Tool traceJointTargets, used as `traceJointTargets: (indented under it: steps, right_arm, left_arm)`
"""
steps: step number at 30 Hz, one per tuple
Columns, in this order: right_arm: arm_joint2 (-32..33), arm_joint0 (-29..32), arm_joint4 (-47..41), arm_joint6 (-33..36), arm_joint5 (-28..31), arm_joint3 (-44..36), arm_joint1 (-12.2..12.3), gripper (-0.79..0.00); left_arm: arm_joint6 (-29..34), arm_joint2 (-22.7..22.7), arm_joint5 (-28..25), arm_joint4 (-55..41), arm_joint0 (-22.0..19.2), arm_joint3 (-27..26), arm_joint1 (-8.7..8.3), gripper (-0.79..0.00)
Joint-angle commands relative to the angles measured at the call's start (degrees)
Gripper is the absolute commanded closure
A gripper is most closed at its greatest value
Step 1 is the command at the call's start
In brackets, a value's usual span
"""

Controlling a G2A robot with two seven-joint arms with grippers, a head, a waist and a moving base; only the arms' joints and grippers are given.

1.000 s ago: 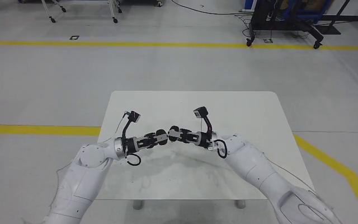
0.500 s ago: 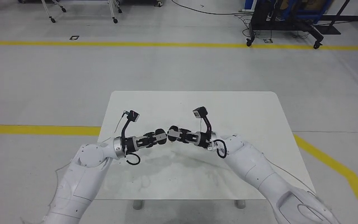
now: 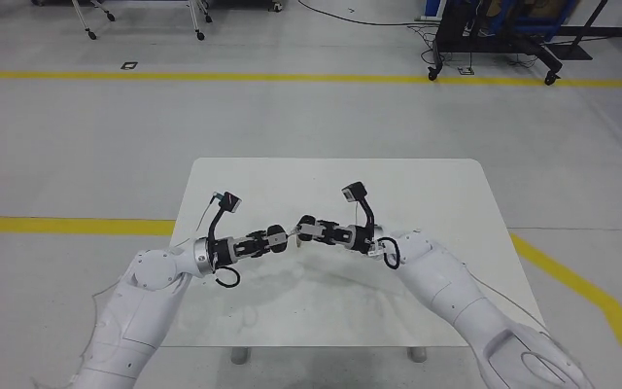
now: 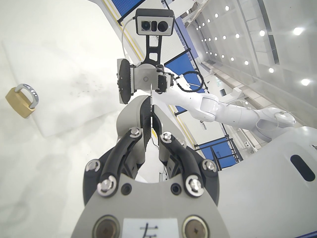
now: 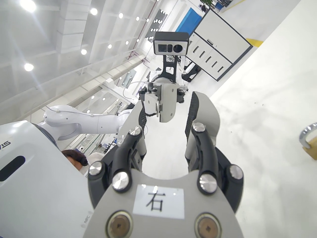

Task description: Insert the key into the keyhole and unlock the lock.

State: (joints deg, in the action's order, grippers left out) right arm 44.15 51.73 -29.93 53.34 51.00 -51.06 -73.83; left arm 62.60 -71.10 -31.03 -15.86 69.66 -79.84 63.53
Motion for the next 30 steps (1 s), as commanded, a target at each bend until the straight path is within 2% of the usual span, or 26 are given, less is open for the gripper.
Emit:
traceJointTargets:
  steps: [1, 8, 17, 21, 22, 23, 30]
  right_arm:
    - [0.5, 0.2, -0.3, 0.7, -0.8, -0.7, 0.4, -0.351]
    - [1.1, 1.1, -0.8, 3.4, -3.5, -3.3, 1.4, -0.299]
    - [0.9, 1.2, -2.3, 5.8, -5.9, -3.4, 1.8, -0.286]
    - [0.6, 1.1, -2.4, 6.5, -6.5, -3.1, 1.7, -0.129]
    - [0.6, 1.1, -2.4, 6.6, -6.6, -2.9, 1.7, -0.018]
    - [0.5, 1.0, -2.3, 6.7, -6.7, -2.8, 1.6, 0.000]
    - [0.2, 0.7, -2.1, 6.7, -6.8, -2.2, 1.3, 0.000]
  left_arm:
    - [0.7, 0.2, 0.6, 1.0, -0.3, -0.1, -0.12, 0.000]
    - [0.6, 1.9, 1.6, 3.8, -1.3, 0.0, -0.19, 0.000]
    - [0.3, 2.4, 1.5, 3.8, -1.5, 0.6, -0.44, 0.000]
    - [0.4, 2.8, 1.5, 3.7, -1.5, 0.5, -0.54, 0.000]
    - [0.5, 2.9, 1.5, 3.7, -1.6, 0.4, -0.56, 0.000]
    - [0.6, 3.1, 1.4, 3.9, -1.6, 0.3, -0.59, 0.000]
    - [0.3, 3.3, 1.3, 4.0, -1.7, 0.2, -0.81, 0.000]
